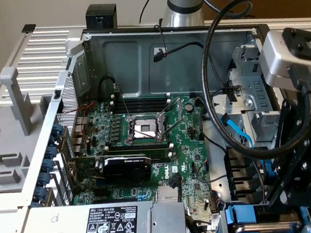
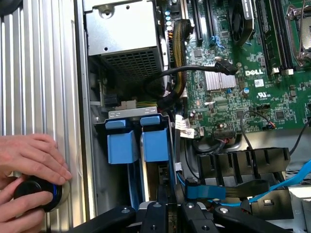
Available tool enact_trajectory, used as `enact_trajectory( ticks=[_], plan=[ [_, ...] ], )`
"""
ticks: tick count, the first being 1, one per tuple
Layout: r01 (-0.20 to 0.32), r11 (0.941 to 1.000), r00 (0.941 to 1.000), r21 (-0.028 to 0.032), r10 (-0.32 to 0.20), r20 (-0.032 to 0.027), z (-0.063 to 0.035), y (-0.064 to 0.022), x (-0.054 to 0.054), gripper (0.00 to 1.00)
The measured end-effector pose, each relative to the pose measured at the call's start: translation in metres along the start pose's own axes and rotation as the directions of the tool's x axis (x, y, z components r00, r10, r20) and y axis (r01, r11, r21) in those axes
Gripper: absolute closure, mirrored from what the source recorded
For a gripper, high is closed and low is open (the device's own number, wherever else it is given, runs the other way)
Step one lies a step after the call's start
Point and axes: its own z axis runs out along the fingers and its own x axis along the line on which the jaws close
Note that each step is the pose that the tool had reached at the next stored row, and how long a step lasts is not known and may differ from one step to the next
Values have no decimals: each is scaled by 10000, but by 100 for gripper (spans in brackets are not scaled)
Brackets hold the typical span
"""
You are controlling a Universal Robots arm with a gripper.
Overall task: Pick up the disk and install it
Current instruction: 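Insert the first disk wire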
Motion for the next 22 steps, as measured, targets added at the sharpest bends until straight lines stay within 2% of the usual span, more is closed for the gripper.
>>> enact_trajectory(
  ticks=[22],
  plan=[
    [0,10000,10000,0,0,0,-2,13,2,83]
  ],
)
